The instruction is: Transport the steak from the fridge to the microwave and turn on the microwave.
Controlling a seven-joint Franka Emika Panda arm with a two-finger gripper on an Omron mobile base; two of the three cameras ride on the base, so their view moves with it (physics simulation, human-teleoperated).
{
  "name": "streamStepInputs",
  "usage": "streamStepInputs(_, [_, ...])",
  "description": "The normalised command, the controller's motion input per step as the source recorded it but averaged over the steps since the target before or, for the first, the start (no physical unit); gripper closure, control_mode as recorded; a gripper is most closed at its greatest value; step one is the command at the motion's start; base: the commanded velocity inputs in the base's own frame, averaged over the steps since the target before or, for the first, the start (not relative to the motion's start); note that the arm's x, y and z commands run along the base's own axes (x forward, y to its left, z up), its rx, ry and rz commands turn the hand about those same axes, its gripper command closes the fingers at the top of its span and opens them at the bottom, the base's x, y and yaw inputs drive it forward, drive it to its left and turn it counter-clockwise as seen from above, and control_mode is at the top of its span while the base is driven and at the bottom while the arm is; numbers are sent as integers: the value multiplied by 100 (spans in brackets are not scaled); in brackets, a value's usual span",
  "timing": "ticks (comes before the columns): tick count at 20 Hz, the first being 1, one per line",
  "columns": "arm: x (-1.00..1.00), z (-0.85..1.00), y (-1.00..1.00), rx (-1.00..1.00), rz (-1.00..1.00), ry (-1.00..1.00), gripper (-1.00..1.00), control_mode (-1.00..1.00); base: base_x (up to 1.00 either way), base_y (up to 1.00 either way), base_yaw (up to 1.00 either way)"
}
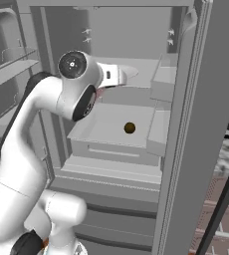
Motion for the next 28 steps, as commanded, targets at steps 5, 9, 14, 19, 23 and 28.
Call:
streamStepInputs(5, [-45,17,6,0,-2,3,100,-100,0,0,0])
streamStepInputs(9, [-44,8,7,0,0,0,100,-100,0,0,0])
streamStepInputs(14, [-42,4,5,0,0,0,100,-100,0,0,0])
streamStepInputs(19, [-36,4,13,0,0,0,100,-100,0,0,0])
streamStepInputs(23, [-33,7,8,0,0,1,100,-100,0,0,0])
streamStepInputs(28, [-37,9,1,0,0,3,100,-100,0,0,0])
